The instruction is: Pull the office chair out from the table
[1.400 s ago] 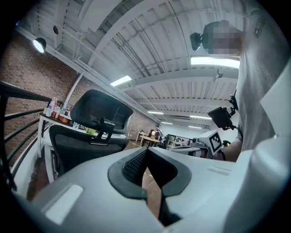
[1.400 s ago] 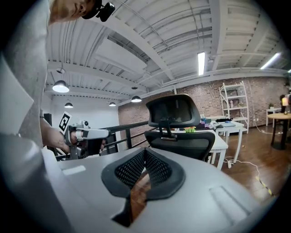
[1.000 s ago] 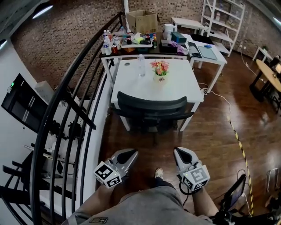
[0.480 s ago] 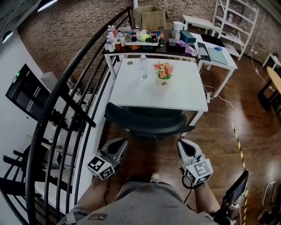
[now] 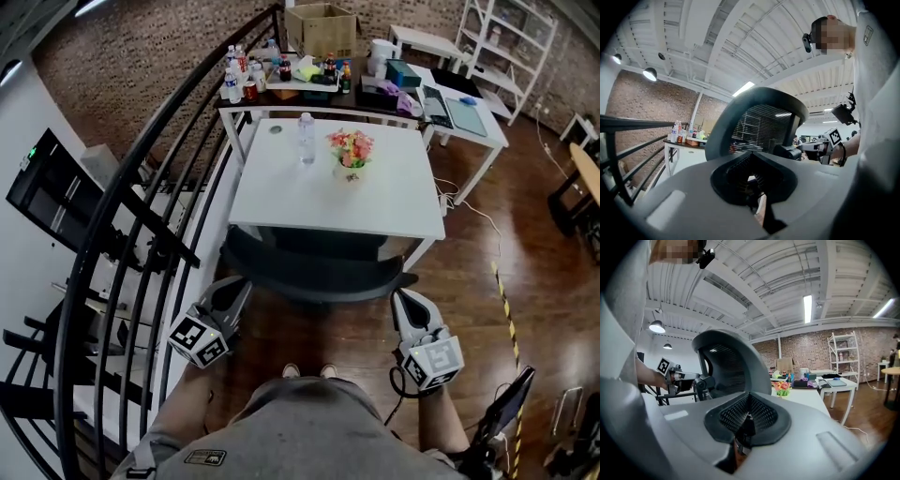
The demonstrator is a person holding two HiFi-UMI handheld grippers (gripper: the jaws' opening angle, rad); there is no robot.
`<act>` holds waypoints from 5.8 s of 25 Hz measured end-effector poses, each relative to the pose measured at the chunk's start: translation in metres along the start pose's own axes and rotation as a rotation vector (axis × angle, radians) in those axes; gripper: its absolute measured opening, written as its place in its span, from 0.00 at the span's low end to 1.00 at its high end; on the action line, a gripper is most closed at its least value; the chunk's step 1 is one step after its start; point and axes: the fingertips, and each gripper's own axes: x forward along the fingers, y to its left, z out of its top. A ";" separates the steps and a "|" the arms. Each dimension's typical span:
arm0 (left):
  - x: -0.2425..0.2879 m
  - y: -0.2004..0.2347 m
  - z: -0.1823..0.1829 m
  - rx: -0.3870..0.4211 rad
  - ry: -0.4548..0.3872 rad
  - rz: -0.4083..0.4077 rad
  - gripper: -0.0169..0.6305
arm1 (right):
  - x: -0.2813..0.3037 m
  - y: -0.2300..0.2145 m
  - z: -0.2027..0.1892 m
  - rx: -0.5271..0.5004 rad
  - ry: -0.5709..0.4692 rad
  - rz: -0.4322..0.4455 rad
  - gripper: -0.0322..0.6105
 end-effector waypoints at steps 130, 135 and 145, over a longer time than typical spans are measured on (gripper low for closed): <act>-0.266 -0.316 -0.038 -0.135 0.069 -0.544 0.41 | -0.330 0.253 -0.063 0.024 0.109 0.550 0.38; -0.281 -0.333 -0.043 -0.140 0.067 -0.528 0.41 | -0.349 0.261 -0.068 0.018 0.110 0.572 0.37; -0.323 -0.358 -0.049 -0.133 0.064 -0.555 0.41 | -0.385 0.295 -0.076 0.027 0.120 0.546 0.37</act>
